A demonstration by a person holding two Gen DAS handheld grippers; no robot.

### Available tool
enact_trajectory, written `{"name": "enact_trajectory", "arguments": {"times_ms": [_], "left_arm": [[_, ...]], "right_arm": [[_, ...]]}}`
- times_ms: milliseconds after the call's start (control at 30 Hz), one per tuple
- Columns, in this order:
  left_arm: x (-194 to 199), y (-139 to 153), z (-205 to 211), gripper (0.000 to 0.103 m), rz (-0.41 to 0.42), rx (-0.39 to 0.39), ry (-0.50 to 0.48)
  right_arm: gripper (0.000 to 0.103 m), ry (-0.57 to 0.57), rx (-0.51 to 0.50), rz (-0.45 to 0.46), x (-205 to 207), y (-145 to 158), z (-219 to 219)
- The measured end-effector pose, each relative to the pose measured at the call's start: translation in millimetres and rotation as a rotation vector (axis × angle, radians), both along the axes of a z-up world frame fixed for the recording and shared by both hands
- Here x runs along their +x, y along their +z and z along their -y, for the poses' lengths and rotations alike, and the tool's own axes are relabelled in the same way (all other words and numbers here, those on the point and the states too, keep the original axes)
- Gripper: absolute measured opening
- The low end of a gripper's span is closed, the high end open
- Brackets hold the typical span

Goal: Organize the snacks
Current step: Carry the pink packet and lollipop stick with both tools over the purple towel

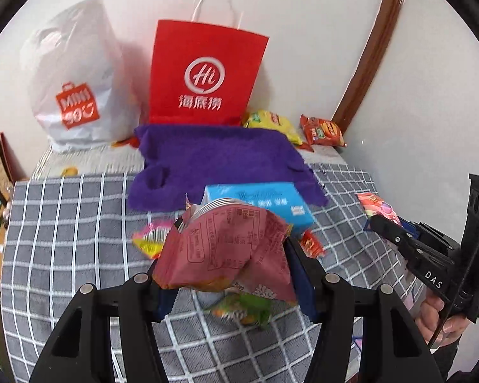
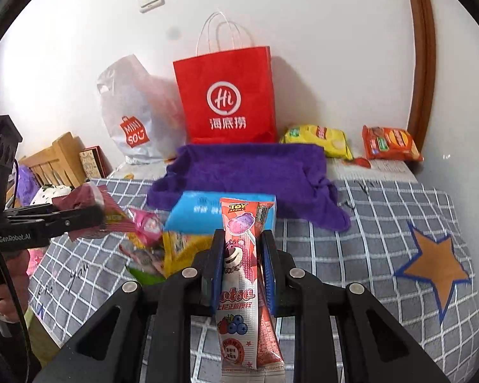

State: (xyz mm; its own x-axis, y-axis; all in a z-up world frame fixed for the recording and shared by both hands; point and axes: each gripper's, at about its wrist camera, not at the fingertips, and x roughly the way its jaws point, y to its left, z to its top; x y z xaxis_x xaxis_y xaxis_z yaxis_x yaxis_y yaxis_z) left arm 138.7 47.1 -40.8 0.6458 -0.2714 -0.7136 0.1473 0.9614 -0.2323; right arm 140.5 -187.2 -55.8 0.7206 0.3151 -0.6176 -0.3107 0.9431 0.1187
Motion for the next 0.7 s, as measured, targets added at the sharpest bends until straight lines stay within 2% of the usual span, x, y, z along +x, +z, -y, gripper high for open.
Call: {"name": "enact_trajectory", "arguments": {"times_ms": [367, 700], "left_arm": [[53.2, 30.0, 13.7, 0.058, 0.025, 0.014, -0.032], [116.0, 32.1, 6.7, 0.058, 0.017, 0.018, -0.031]], "right_arm": [[0.022, 0.004, 0.013, 0.014, 57.6, 38.1, -14.8], [0.022, 0.000, 0.002, 0.029, 121.3, 52.0, -25.4]]}}
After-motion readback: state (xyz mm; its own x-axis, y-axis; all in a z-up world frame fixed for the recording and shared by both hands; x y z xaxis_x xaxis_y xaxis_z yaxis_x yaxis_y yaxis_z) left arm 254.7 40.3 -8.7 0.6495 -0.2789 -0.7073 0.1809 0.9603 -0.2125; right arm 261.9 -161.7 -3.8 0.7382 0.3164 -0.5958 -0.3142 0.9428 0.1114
